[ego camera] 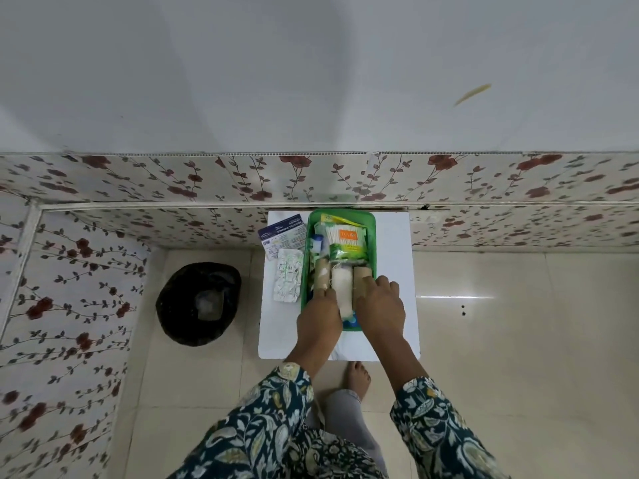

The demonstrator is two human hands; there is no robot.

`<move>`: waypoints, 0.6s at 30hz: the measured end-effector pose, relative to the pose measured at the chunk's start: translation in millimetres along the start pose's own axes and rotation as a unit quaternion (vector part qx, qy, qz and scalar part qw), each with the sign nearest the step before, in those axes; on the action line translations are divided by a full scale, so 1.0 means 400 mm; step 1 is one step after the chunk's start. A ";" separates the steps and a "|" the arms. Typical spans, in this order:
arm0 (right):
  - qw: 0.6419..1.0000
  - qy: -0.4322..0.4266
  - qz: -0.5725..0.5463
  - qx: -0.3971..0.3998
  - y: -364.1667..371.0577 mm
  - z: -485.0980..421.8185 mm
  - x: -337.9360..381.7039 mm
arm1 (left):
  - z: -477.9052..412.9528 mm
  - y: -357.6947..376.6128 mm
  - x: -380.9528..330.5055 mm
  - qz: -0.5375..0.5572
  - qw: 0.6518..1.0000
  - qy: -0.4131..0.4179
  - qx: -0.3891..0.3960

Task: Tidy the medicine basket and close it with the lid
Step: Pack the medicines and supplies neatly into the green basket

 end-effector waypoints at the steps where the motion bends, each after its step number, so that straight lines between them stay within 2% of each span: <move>1: 1.000 0.001 0.000 0.004 0.000 -0.001 0.000 | -0.002 -0.004 0.002 -0.012 1.000 0.011 -0.010; 4: 0.998 0.020 -0.060 -0.026 -0.014 -0.006 0.000 | -0.018 -0.040 0.025 0.014 0.996 0.024 -0.090; 7: 0.990 0.004 -0.133 -0.049 -0.024 -0.014 0.022 | -0.053 -0.088 0.071 0.066 0.982 0.034 -0.173; 9: 0.983 -0.009 -0.179 -0.045 -0.024 -0.027 0.050 | -0.097 -0.102 0.118 0.107 0.974 -0.002 -0.199; 11: 0.976 -0.021 -0.213 -0.037 -0.018 -0.047 0.083 | -0.144 -0.088 0.169 0.119 0.977 -0.070 -0.162; 13: 0.972 -0.036 -0.231 -0.030 -0.010 -0.073 0.121 | -0.177 -0.044 0.209 0.080 0.986 -0.126 -0.076; 15: 0.969 -0.061 -0.236 -0.028 -0.003 -0.106 0.162 | -0.192 0.002 0.230 0.037 0.988 -0.146 -0.017; 18: 0.968 -0.107 -0.228 -0.021 0.008 -0.155 0.236 | -0.205 0.050 0.245 0.007 0.989 -0.145 -0.017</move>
Point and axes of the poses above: each hand's wrist, its own z-axis away from the middle knuckle, its own y-axis out of the palm, x = y × z, the point moved 3 cm from there along -z, towards the middle knuckle, and after that the axes turned 8 degrees about -x, right-handed, at the moved point
